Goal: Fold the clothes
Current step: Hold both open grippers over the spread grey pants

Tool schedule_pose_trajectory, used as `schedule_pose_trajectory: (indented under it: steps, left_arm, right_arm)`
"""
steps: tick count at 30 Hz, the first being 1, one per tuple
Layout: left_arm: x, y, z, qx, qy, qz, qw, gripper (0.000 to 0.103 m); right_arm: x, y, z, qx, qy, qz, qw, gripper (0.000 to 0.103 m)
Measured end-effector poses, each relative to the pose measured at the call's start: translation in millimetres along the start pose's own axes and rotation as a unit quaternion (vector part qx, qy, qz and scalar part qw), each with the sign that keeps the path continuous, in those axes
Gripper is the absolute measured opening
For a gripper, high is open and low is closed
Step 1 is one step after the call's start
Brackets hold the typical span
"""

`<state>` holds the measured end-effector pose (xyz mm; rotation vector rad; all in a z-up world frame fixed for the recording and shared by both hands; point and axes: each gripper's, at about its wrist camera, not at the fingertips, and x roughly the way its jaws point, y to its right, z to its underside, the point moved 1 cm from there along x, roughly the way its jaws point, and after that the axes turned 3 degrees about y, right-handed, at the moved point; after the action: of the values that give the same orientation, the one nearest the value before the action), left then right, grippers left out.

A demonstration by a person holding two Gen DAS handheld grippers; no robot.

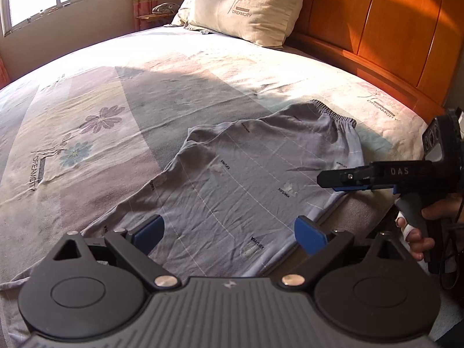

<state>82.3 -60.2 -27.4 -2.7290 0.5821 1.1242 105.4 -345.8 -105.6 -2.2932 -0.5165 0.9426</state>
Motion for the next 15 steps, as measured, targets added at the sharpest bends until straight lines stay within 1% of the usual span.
schedule_pose_trajectory:
  steps: [2,3,6,8,10,12,14,15]
  left_arm:
    - [10,0,-3,-0.005,-0.007,0.002,1.0,0.096]
    - [15,0,-4,-0.008,-0.011,0.003,0.9999,0.096]
    - [36,5,-11,-0.006,-0.014,0.004,0.9999,0.096]
    - [50,8,-15,-0.005,-0.013,-0.004,0.9999,0.096]
    - [70,10,-18,-0.002,-0.019,-0.024,0.9995,0.096]
    - [86,10,-17,0.003,-0.026,-0.042,0.9988,0.096]
    - [98,12,-12,0.007,-0.038,-0.049,0.998,0.096]
    - [102,13,-8,0.01,-0.045,-0.047,0.9978,0.096]
  right_arm:
    - [-10,-1,13,-0.03,0.013,-0.006,0.999,0.093]
    - [-15,-2,15,-0.034,0.01,-0.004,0.999,0.093]
    - [-24,-13,12,-0.063,0.007,0.018,0.998,0.093]
    - [-32,-26,7,-0.117,0.033,0.035,0.992,0.094]
    - [-28,-40,3,-0.183,0.049,0.074,0.979,0.095]
    - [-16,-47,1,-0.237,0.05,0.118,0.963,0.095]
    - [2,-47,3,-0.274,0.035,0.151,0.949,0.095]
    - [10,-46,7,-0.286,0.021,0.164,0.944,0.095]
